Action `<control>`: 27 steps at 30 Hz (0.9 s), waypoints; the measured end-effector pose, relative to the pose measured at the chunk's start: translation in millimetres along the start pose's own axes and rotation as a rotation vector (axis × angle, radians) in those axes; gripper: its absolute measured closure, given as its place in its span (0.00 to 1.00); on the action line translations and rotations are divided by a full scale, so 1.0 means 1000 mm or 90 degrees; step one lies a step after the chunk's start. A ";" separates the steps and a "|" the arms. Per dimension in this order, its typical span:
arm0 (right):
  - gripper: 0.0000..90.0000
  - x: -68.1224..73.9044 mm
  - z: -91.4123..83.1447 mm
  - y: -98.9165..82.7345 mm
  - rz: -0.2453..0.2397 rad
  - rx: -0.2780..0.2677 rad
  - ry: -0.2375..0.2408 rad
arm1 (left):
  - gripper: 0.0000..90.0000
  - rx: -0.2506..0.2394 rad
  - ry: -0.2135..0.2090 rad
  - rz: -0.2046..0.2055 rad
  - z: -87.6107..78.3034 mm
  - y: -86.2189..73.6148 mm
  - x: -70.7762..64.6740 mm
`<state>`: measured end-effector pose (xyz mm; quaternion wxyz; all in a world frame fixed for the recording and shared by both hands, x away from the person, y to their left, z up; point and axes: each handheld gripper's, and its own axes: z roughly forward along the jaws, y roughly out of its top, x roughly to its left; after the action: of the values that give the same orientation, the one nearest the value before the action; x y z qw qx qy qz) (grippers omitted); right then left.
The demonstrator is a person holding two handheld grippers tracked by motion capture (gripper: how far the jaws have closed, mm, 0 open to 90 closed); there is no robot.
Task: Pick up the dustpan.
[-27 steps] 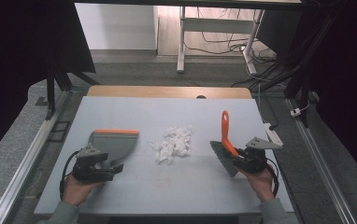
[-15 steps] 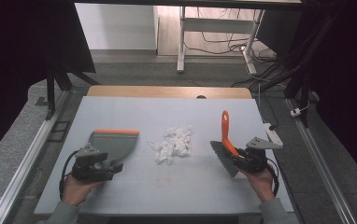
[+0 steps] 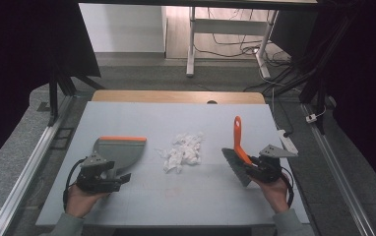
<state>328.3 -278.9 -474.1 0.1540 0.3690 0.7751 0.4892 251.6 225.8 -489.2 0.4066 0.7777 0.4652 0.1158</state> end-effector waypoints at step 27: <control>0.78 -0.006 -0.009 0.002 0.016 -0.019 -0.002 | 0.18 0.046 0.098 -0.048 -0.046 0.036 -0.009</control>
<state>328.1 -288.5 -468.4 0.1546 0.3768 0.7631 0.5019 243.7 234.0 -431.7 0.3457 0.7624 0.5280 0.1430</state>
